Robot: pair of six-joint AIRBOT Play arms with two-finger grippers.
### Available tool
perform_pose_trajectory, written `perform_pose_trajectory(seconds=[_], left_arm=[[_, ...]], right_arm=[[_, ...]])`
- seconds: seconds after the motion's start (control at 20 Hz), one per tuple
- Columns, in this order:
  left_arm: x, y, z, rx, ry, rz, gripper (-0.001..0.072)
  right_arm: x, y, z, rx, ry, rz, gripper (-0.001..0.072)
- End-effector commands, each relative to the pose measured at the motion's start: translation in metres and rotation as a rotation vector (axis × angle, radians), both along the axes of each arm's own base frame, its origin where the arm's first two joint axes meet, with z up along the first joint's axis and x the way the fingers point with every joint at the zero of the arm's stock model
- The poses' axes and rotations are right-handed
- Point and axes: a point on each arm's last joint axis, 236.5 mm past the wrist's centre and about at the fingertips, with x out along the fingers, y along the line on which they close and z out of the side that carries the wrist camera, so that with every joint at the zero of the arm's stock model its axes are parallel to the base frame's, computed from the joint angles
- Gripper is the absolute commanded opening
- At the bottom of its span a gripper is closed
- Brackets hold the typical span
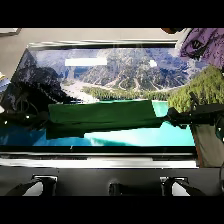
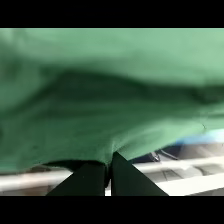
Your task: Fold the clothes and pants, and hang the long-sleeved shirts on hangers.
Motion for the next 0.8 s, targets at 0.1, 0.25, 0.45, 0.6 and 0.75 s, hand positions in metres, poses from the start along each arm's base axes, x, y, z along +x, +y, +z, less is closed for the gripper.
perform_pose_trajectory(seconds=[0.1,0.25,0.45,0.6,0.75], left_arm=[[0.063,0.013,-0.016,0.001,-0.006,-0.031,0.0017],[0.082,0.018,-0.028,0.0,0.004,-0.025,0.0017],[0.102,0.024,-0.044,0.005,0.001,-0.005,0.0017],[0.107,0.023,-0.062,-0.007,0.029,0.004,0.0018],[0.11,0.021,-0.073,-0.01,0.038,0.001,0.0092]], right_arm=[[0.056,0.025,-0.023,-0.017,-0.09,-0.014,0.0027],[0.091,0.034,-0.03,-0.095,-0.108,-0.017,0.0027],[0.115,0.031,-0.042,-0.122,-0.072,-0.018,0.0027],[0.113,0.031,-0.064,-0.112,-0.015,-0.028,0.0028],[0.105,0.033,-0.077,-0.091,0.047,-0.033,0.0282]])
